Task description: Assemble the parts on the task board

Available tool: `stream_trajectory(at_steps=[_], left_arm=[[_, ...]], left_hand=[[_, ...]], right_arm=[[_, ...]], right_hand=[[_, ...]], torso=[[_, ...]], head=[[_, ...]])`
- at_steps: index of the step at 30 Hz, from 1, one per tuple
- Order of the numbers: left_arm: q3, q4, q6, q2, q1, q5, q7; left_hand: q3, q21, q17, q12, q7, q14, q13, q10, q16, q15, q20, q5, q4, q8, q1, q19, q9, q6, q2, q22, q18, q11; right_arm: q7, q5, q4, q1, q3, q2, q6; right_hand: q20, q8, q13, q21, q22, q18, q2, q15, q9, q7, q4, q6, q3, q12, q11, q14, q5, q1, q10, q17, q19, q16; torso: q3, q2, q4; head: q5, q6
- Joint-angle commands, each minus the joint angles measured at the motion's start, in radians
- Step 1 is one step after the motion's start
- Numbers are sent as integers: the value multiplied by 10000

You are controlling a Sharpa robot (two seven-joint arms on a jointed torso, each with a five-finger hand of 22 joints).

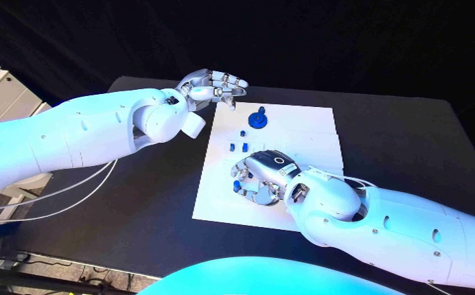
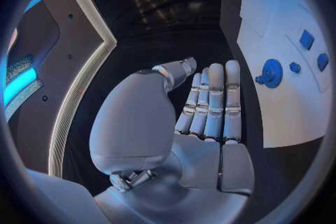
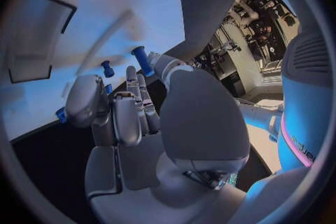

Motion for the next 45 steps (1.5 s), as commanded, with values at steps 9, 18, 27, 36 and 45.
stream_trajectory(at_steps=[9,18,27,36,45], left_arm=[[6,16,258,8,6,57,-13],[4,67,242,-68,2,66,21],[-5,83,238,-76,-2,86,43],[-16,111,253,-78,-7,97,50],[-19,124,270,-70,-9,111,49]], left_hand=[[-67,-45,-18,45,29,-54,-14,-98,-42,-10,33,3,11,-75,33,-4,-13,-35,45,-19,146,10],[-67,-45,-18,45,29,-54,-14,-98,-42,-10,33,3,11,-75,33,-4,-13,-35,45,-19,146,10],[-74,-59,-23,47,32,-65,-21,-111,-52,-4,37,3,17,-81,27,-9,-16,-45,44,-25,144,14],[-74,-59,-23,47,32,-65,-21,-111,-52,-4,37,3,17,-81,27,-9,-16,-45,44,-25,144,14],[-80,-66,-25,49,33,-67,-23,-113,-53,-1,40,3,27,-82,17,-11,-17,-46,46,-29,143,16]], right_arm=[[679,610,715,135,103,-961,-1274],[1707,4632,1276,967,164,-3023,-1136],[883,5983,1697,1305,143,-4757,195],[-978,5071,2064,1235,78,-5520,396],[-2056,4028,2173,913,41,-5359,388]], right_hand=[[139,-316,-168,-1980,-133,325,663,236,55,-342,1075,-661,-3842,1183,216,-231,145,1377,-1697,-1176,-461,-595],[-32,171,249,-315,519,67,1264,37,193,307,1051,402,-3708,2730,-44,211,80,1281,106,-124,108,-26],[-444,1175,12938,2125,1601,-308,1614,-399,535,-164,1009,698,-4120,13907,-541,647,1,-44,3713,1759,692,926],[-483,1830,14673,3593,2143,-542,1683,-456,769,-293,1106,900,-4602,14899,-664,922,-58,-1392,4698,3388,970,1556],[-515,1996,14754,3827,2226,-582,1689,-495,854,-351,1104,965,-4802,14946,-711,941,106,-1689,4755,3513,1010,1598]], torso=[[-12,-12,6],[-51,-44,-55],[-60,-111,-107],[-52,-117,-127],[-55,-98,-99]], head=[[-135,103],[-512,269],[-1011,369],[-1263,367],[-1330,310]])
